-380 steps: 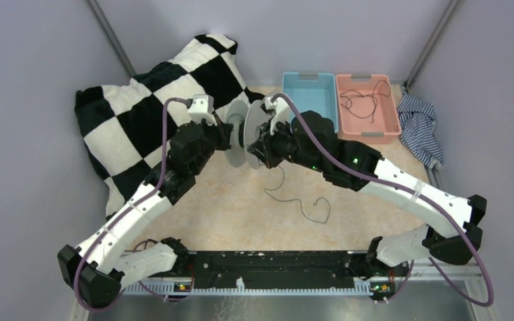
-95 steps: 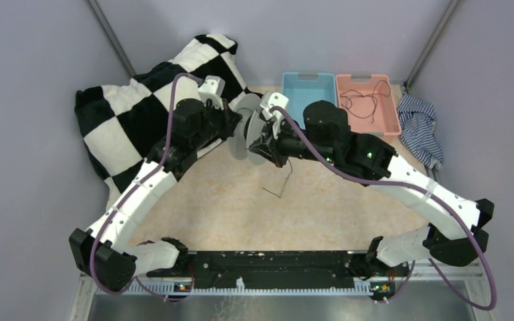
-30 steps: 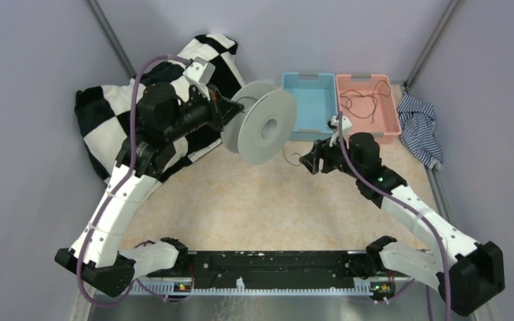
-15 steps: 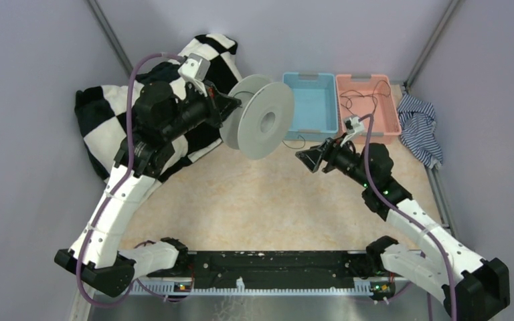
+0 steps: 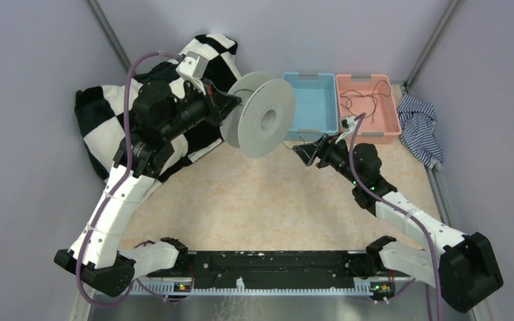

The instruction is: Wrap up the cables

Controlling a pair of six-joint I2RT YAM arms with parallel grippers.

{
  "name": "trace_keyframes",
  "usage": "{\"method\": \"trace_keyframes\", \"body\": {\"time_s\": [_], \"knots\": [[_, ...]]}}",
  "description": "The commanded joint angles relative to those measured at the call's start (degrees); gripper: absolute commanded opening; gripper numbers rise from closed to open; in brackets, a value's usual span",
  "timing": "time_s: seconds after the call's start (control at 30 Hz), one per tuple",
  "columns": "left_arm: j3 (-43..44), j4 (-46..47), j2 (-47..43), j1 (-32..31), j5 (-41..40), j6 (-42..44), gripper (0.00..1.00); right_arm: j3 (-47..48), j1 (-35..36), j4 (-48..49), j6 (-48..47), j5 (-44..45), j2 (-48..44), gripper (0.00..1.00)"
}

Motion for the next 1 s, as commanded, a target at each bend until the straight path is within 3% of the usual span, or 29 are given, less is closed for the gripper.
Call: {"method": "trace_keyframes", "body": {"time_s": [0.0, 0.2, 0.27, 0.37, 0.4, 0.53, 0.77, 0.97], "knots": [[1.6, 6.9, -1.0, 0.2, 0.3, -1.9, 0.0, 1.5, -0.3, 9.1, 0.4, -0.1, 3.7, 0.68], [0.9, 7.1, -1.5, 0.2, 0.1, -1.9, 0.0, 2.8, -0.2, 13.4, 1.3, 0.3, 7.6, 0.61], [0.8, 6.9, -1.5, 0.2, 0.2, -1.9, 0.0, 2.9, -0.3, 14.3, 1.3, 0.1, 8.5, 0.48], [0.3, 7.2, -1.6, 0.2, 0.0, -1.9, 0.0, 2.8, -0.2, 15.0, 1.8, -0.2, 9.6, 0.05], [-0.1, 7.5, -1.6, 0.2, -0.2, -2.0, 0.0, 2.6, -0.2, 15.0, 2.1, -0.3, 9.8, 0.0], [-0.4, 8.0, -1.1, 0.2, -0.8, -2.5, 0.0, 1.3, -0.2, 13.3, 2.5, -2.2, 7.2, 0.0], [-0.6, 10.8, 0.2, 0.2, -5.3, -3.9, 0.0, 0.9, 0.8, 0.5, 0.0, -6.1, -2.6, 0.0], [-6.7, 17.9, -0.3, 0.2, -13.2, -12.1, 0.0, 4.3, 9.9, -12.5, -6.6, -4.3, -7.7, 0.0]]}}
